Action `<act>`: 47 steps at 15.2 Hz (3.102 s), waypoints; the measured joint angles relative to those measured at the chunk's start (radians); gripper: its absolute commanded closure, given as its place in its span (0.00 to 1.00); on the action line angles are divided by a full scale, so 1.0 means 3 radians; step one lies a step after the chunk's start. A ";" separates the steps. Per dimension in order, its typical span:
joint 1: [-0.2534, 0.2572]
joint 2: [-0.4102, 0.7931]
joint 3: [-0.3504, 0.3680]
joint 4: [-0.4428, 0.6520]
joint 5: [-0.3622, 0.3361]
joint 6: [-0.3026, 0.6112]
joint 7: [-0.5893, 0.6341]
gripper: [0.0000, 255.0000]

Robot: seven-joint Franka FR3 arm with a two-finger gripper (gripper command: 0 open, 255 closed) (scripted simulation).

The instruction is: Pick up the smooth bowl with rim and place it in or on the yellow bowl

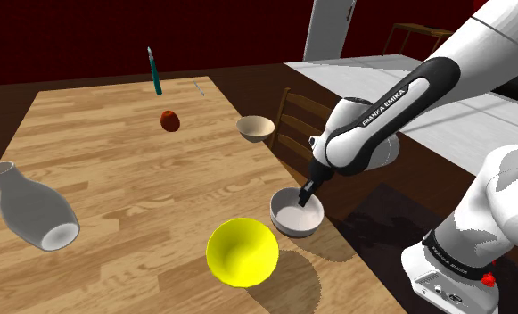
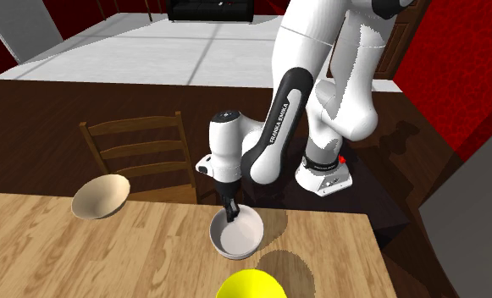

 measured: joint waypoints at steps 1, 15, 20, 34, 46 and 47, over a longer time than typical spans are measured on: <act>0.0000 0.0000 0.0000 0.0000 0.0000 0.0000 0.0000 1.00; -0.0119 -0.0398 0.0022 -0.0048 -0.0374 -0.0338 0.0318 1.00; -0.0209 -0.0682 0.0056 -0.0016 -0.0583 -0.0648 0.0508 1.00; -0.0353 -0.1354 0.0084 0.0176 -0.0883 -0.1500 0.0801 1.00; -0.0103 -0.1092 0.0642 0.0657 -0.0808 -0.1569 0.1572 1.00; -0.0088 -0.1015 0.0706 0.0733 -0.0817 -0.1551 0.1661 1.00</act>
